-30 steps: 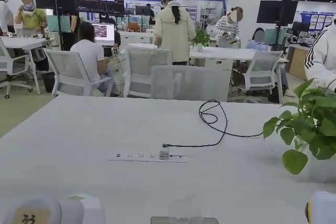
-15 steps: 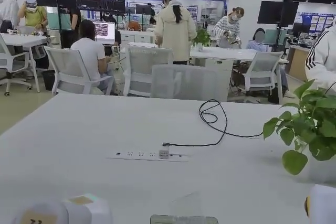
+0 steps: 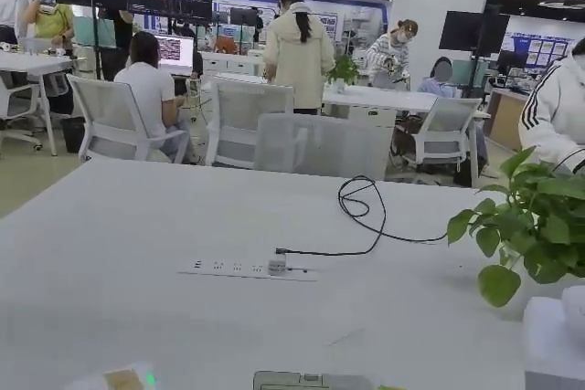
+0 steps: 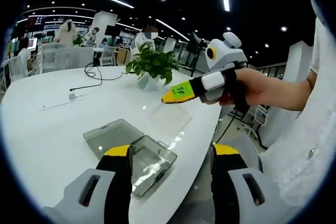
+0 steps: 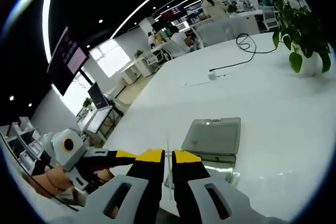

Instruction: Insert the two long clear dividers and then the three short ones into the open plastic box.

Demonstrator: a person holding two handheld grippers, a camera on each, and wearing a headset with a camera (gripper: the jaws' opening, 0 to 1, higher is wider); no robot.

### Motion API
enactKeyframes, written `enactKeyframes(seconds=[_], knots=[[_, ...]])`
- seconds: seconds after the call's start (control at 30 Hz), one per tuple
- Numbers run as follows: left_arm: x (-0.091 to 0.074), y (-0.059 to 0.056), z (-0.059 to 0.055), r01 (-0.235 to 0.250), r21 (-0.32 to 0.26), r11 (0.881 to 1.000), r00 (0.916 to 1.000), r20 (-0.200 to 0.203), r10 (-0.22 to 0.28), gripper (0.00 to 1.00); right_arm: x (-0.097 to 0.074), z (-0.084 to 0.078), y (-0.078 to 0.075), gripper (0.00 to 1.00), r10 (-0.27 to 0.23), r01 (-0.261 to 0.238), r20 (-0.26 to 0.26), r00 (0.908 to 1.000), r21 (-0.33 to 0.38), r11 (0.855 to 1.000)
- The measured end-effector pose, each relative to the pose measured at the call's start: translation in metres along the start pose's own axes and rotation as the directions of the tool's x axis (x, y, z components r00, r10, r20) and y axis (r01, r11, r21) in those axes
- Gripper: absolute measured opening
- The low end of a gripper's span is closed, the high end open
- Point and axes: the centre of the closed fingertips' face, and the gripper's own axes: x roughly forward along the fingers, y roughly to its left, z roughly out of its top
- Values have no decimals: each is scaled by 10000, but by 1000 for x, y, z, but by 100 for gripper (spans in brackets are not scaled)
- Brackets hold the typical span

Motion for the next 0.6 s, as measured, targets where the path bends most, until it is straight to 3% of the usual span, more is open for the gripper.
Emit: enactKeyframes(seconds=[0.3, 0.6], knots=[[-8, 4, -24, 303, 849, 9959, 9991, -334, -275, 76, 12, -11, -23, 7, -1011, 1042, -594, 9931, 530, 9931], [-10, 12, -49, 457, 1363, 9896, 9961, -815, -347, 88, 26, -32, -44, 7, -2204, 2299, -1152, 9686, 761, 9702]])
